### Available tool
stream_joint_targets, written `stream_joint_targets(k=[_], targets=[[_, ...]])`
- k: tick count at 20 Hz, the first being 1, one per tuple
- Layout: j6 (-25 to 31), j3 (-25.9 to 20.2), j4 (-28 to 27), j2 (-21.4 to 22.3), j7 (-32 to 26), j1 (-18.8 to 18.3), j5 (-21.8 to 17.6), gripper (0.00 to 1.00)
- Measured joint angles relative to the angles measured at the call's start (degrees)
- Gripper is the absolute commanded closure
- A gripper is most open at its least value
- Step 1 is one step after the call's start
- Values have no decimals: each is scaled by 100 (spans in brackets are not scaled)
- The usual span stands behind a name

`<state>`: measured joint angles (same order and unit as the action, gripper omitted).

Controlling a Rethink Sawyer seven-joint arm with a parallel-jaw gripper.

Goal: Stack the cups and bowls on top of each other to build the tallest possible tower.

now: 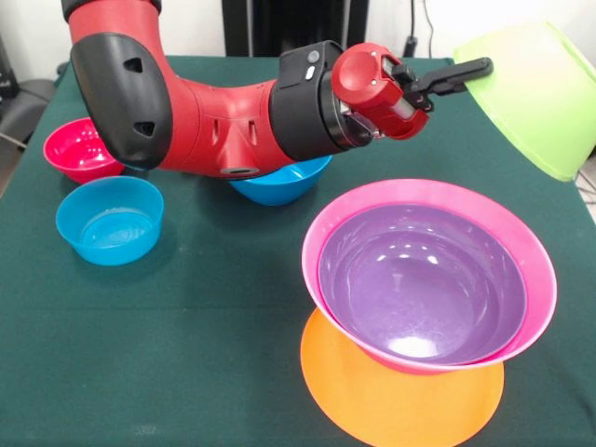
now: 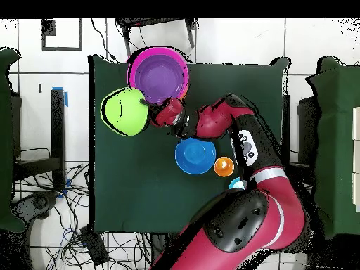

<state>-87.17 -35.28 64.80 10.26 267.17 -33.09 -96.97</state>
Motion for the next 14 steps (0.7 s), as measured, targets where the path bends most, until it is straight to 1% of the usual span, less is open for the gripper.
stream_joint_targets(k=[4,5,7,10,14], targets=[[229,-103,-53,-10,0,-59,-69,100],[459,-180,-159,-28,0,-90,-156,100],[727,-244,-310,-53,0,-117,-254,100],[1027,-277,-554,-67,0,-141,-345,100],[1056,-278,-689,-63,0,-133,-347,100]])
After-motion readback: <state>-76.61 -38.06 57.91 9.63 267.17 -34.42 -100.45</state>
